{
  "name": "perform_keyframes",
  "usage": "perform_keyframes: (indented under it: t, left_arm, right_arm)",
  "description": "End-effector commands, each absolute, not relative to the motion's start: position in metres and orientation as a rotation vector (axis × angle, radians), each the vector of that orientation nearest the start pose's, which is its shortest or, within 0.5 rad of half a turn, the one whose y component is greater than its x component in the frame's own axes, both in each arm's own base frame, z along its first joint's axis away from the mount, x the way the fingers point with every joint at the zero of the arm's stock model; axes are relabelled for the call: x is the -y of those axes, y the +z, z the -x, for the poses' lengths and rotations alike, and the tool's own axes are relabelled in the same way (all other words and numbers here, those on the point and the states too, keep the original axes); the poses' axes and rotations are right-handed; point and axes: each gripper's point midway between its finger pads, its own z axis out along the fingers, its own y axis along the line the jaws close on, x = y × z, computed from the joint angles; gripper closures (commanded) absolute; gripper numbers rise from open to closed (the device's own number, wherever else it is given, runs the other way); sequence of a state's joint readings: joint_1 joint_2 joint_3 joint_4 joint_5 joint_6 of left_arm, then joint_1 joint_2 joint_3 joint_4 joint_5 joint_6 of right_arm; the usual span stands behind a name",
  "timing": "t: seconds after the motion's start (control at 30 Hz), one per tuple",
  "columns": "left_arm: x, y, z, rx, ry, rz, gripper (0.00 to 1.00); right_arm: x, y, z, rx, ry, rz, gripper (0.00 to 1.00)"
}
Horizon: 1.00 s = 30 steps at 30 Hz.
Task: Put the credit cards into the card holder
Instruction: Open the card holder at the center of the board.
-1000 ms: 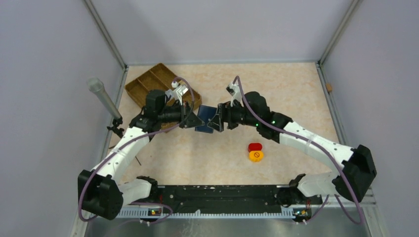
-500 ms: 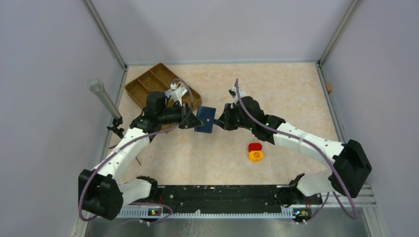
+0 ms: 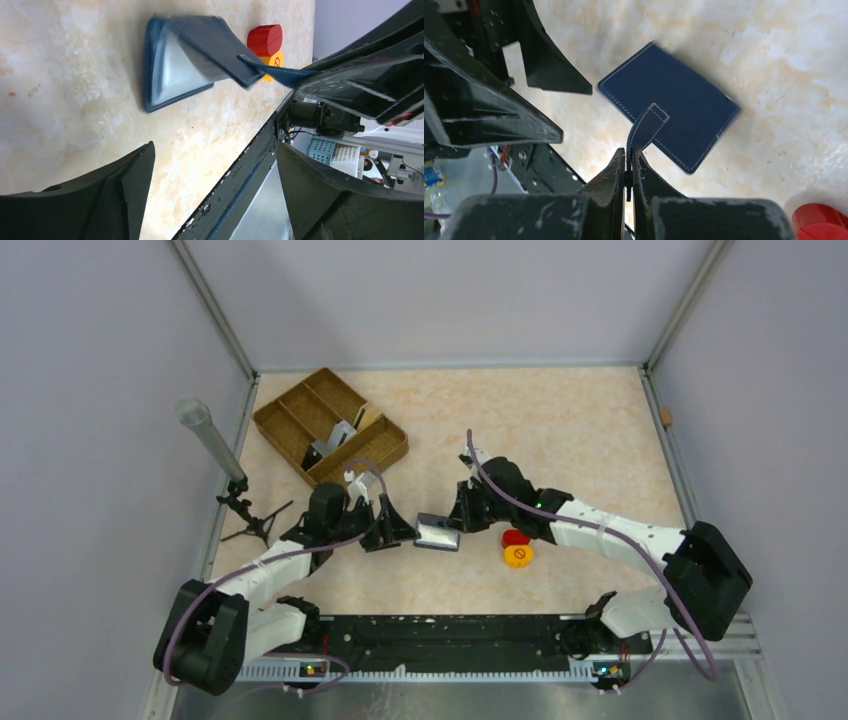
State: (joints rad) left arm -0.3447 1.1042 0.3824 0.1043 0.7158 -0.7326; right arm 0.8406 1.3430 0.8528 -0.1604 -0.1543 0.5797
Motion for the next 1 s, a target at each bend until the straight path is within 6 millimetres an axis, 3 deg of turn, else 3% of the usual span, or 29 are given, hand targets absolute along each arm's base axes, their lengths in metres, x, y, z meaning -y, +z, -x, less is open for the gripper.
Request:
perform_keyframes:
  t: [0.0, 0.27, 0.43, 0.6, 0.7, 0.97]
  left_arm:
    - [0.227, 0.118, -0.213, -2.199, -1.402, 0.009, 0.06]
    - [0.232, 0.106, -0.212, -2.216, -1.35, 0.023, 0.07]
    - [0.226, 0.113, -0.216, -2.152, -1.31, 0.05, 0.08]
    - [0.217, 0.126, -0.218, -2.076, -1.265, 0.073, 0.02]
    - [0.209, 0.123, -0.219, -2.104, -1.202, 0.116, 0.01]
    - [0.199, 0.112, -0.22, -2.163, -1.112, 0.153, 0.05]
  right_arm:
    - [-0.323, 0.123, -0.195, -2.378, 1.014, 0.464, 1.0]
    - [-0.326, 0.133, -0.193, -2.361, 1.066, 0.425, 1.0]
    - [-0.329, 0.168, -0.191, -2.26, 1.149, 0.43, 1.0]
    - [-0.318, 0.198, -0.196, -2.156, 1.142, 0.36, 1.0]
    - [-0.309, 0.183, -0.202, -2.204, 1.067, 0.288, 1.0]
    - [-0.258, 0.093, -0.225, -2.437, 0.718, 0.027, 1.0]
